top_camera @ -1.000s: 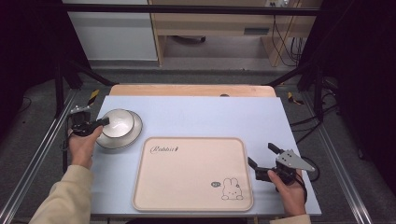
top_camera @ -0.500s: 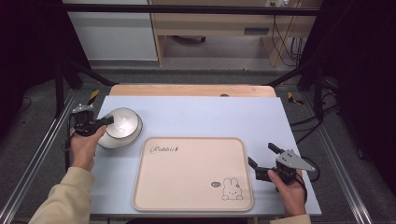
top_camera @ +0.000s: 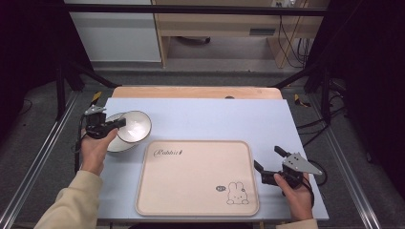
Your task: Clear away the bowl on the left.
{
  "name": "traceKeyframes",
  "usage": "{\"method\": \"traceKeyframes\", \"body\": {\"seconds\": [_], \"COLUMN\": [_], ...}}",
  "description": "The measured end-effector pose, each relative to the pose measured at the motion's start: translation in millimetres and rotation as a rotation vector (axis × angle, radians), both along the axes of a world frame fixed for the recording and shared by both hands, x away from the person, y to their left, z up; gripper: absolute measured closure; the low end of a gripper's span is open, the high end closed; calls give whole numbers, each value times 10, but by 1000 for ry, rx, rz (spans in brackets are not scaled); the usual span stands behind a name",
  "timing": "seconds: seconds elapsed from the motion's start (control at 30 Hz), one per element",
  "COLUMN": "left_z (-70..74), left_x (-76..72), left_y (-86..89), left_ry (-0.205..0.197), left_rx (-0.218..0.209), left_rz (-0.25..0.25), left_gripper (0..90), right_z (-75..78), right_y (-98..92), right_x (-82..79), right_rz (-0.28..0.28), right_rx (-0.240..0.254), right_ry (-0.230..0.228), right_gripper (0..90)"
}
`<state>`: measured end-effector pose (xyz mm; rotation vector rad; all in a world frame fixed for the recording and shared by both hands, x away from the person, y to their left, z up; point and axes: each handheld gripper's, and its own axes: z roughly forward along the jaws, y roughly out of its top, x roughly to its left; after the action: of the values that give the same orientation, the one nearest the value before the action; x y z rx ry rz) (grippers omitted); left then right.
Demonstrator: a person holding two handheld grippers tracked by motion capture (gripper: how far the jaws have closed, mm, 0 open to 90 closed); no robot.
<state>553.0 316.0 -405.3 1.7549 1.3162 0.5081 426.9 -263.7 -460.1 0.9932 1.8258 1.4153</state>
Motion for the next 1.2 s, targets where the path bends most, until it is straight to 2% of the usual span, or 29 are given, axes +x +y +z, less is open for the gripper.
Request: {"method": "traceKeyframes", "body": {"seconds": [0.63, 1.2], "left_z": [-22, -37], "left_x": [-77, -100], "left_y": [-376, -559], "left_ry": [-6, -5], "left_rx": [-11, -14], "left_rz": [-88, -130], "left_gripper": [812, 812], "right_z": [7, 9], "right_y": [-1, -2], "right_x": [-2, -4], "right_rz": [4, 4], "right_rx": [-2, -1], "right_ry": [-4, -4], "right_gripper": [49, 49]}}
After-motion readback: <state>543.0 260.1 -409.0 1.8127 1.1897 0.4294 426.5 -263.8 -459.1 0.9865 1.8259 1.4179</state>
